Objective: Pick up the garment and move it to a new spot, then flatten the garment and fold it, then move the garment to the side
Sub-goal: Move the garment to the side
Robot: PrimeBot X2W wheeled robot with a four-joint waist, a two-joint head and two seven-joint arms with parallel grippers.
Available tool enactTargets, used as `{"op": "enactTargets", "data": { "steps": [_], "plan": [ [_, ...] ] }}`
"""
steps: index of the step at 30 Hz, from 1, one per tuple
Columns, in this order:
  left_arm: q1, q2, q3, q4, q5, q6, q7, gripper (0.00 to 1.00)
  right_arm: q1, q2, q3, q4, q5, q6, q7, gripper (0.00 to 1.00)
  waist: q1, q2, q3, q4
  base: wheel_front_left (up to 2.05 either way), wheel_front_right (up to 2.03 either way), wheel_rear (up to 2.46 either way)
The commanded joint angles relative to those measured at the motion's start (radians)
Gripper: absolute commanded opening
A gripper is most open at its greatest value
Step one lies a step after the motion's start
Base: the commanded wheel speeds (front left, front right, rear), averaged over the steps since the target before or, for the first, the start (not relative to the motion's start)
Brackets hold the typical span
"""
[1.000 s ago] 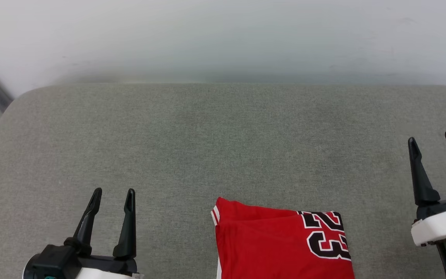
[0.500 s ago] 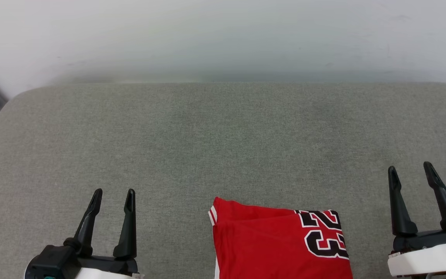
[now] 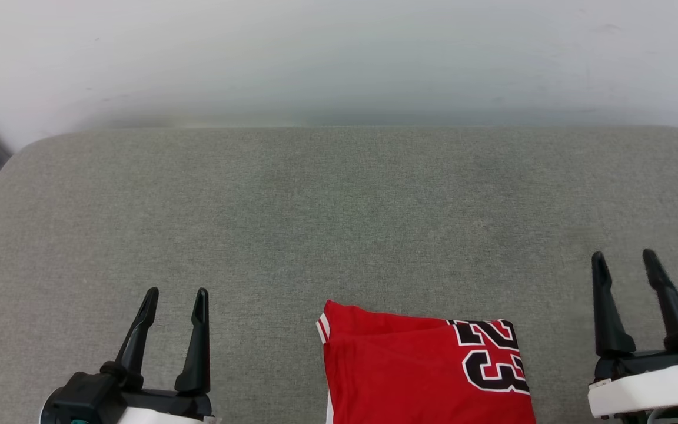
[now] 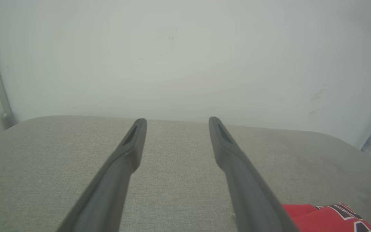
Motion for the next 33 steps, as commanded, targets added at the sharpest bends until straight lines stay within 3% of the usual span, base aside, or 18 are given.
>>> {"op": "enactTargets", "data": {
  "steps": [1,6,11,14,17,22,28,33],
  "plan": [
    [-0.006,0.004,-0.006,0.000,0.008,-0.001,-0.002,1.00,0.010,-0.003,0.008,-0.008,0.021,0.000,0.030,1.00,0.0001,0.0000,0.000,0.002,0.00,0.00,0.00],
    [-0.012,0.003,-0.007,-0.003,0.007,-0.001,-0.002,1.00,0.013,-0.078,0.048,-0.065,0.124,-0.001,0.279,1.00,0.0001,0.0000,0.013,0.006,0.00,0.00,0.00],
    [-0.023,-0.003,-0.018,0.003,-0.002,-0.001,-0.002,1.00,0.046,-0.128,0.058,-0.120,0.217,0.000,0.692,1.00,0.0001,0.0000,0.040,0.018,0.00,0.00,0.00],
    [-0.033,-0.004,-0.029,0.007,-0.007,-0.001,-0.002,1.00,0.063,-0.099,0.030,-0.154,0.248,0.000,0.915,1.00,0.0001,0.0000,0.062,0.032,0.00,0.00,0.00],
    [-0.052,-0.006,-0.041,0.008,-0.008,-0.001,-0.002,1.00,0.058,-0.074,-0.002,-0.176,0.208,0.000,1.046,1.00,0.0001,0.0000,0.090,0.055,0.00,0.00,0.00],
    [-0.083,-0.006,-0.062,0.018,-0.008,-0.001,-0.002,1.00,0.044,-0.024,-0.023,-0.156,0.159,0.000,1.140,1.00,0.0001,0.0000,0.131,0.101,0.00,0.00,0.00],
    [-0.105,-0.009,-0.076,0.028,-0.010,-0.001,-0.002,1.00,0.036,0.001,-0.020,-0.098,0.131,0.000,1.147,1.00,0.0001,0.0000,0.159,0.142,0.00,0.00,0.00],
    [-0.118,-0.010,-0.091,0.038,-0.003,-0.001,-0.002,1.00,0.032,-0.017,0.025,-0.013,0.119,0.000,1.132,1.00,0.0001,0.0000,0.174,0.170,0.00,0.00,0.00]
  ]
}}
